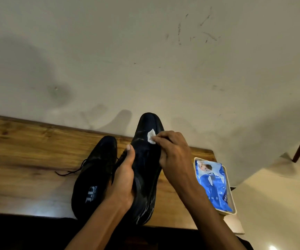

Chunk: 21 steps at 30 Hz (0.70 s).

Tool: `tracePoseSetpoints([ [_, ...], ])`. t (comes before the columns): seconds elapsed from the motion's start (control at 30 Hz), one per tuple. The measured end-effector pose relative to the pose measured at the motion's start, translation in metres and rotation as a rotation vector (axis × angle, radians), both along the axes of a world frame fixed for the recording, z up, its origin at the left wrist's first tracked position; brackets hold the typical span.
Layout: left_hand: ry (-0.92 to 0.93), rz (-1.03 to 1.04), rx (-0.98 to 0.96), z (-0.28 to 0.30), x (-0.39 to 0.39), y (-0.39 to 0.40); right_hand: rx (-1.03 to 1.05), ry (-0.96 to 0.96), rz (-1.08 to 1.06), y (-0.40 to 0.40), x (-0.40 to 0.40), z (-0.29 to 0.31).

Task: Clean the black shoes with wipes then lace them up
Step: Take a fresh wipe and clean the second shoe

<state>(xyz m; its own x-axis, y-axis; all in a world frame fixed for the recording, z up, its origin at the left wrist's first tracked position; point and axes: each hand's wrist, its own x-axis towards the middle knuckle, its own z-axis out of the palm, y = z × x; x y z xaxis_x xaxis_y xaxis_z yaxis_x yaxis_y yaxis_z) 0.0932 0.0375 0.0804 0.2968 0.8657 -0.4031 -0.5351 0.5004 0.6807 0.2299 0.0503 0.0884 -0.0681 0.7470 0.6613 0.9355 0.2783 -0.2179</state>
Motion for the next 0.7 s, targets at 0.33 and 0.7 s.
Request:
tracePoseSetpoints([
  [0.33, 0.166, -0.005, 0.168, -0.005, -0.002, -0.004, -0.02, 0.11, 0.077, -0.037, -0.001, -0.019],
  [0.7, 0.623, -0.164, 0.529, -0.016, 0.006, -0.015, 0.063, 0.08, 0.093, -0.004, 0.007, 0.001],
])
